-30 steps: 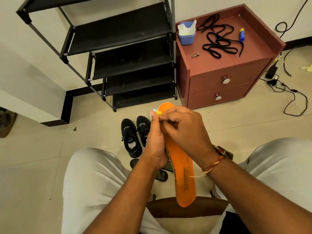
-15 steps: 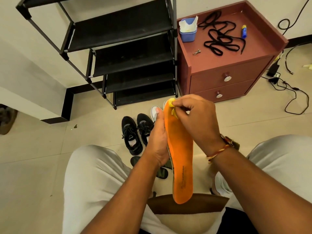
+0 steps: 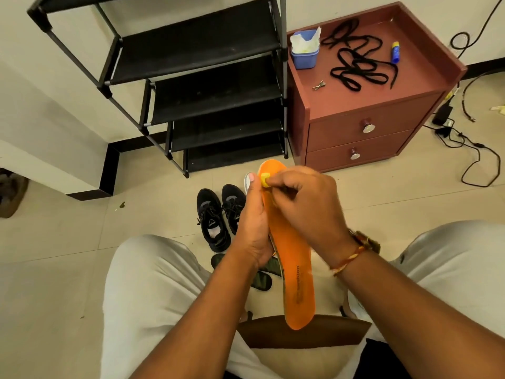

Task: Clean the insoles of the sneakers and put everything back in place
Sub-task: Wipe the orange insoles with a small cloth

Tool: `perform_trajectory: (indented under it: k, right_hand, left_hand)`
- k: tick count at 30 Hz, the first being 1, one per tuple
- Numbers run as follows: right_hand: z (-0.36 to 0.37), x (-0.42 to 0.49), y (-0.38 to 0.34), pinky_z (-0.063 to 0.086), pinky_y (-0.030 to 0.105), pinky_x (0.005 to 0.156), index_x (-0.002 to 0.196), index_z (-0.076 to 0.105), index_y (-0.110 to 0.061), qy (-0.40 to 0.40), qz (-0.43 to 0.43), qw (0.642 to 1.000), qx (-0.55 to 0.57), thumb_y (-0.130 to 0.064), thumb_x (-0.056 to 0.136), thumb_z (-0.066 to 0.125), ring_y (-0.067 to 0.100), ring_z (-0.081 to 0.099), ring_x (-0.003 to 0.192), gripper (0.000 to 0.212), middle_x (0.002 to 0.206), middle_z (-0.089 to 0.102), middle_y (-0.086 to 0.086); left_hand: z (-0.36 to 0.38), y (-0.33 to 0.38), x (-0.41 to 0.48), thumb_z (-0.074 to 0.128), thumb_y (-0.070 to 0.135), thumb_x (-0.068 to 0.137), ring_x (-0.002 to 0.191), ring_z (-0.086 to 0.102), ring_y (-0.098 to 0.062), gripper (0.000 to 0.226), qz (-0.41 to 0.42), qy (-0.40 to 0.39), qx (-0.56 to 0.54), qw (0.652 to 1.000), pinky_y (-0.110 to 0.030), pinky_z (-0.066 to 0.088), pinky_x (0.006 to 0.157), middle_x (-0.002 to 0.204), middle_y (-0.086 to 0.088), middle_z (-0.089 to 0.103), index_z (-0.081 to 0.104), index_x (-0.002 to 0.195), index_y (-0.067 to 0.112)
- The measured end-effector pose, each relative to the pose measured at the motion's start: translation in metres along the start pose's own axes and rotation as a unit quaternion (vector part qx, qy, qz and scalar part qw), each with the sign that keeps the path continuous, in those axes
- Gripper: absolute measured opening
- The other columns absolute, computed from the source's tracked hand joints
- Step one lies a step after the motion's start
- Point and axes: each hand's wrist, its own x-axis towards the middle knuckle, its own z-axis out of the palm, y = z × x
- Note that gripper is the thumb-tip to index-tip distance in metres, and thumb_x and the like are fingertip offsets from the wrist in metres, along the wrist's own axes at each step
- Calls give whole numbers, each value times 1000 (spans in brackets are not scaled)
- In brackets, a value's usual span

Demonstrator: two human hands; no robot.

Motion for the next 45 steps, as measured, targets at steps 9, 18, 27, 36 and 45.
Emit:
perform_trajectory:
  k: [9,18,27,36,45]
  right_hand:
    - [-7,13,17,53,17,85,103,77,-13,49,25,998,-3,-16,90,72,2,60,92,15,102,73,1]
    - [-3,13,13,56,29,90,105,77,-13,22,-5,1000,-14,-15,93,68,11,65,97,15,105,74,3]
    - [12,-14,-19,54,38,90,102,77,-14,-59,-23,997,33,-10,91,64,14,67,98,18,104,74,0]
    - [12,-8,-4,55,37,89,104,77,-17,-57,-17,998,-16,-15,92,66,16,65,96,16,102,72,0]
    - [12,-2,12,56,39,86,108,76,-18,-71,-22,997,-20,-27,95,65,15,63,97,20,105,72,0]
  left_hand:
    - [1,-6,1,23,69,96,121,64,-31,69,-23,-3,-10,1000,-52,51,102,128,-13,68,57,138,26]
    - [1,-5,0,26,68,95,115,68,-27,64,-16,-3,13,1000,-49,56,95,124,-10,71,61,131,29]
    - [-10,9,8,15,75,96,123,63,-29,91,3,19,-26,999,-47,40,114,123,-16,70,78,110,10]
    - [-14,14,6,18,80,91,127,58,-36,95,15,-8,-23,1000,-55,39,113,133,-22,63,63,133,8]
    - [-22,38,6,10,77,94,95,70,-22,94,86,5,-77,993,-45,50,99,102,-9,75,82,99,17]
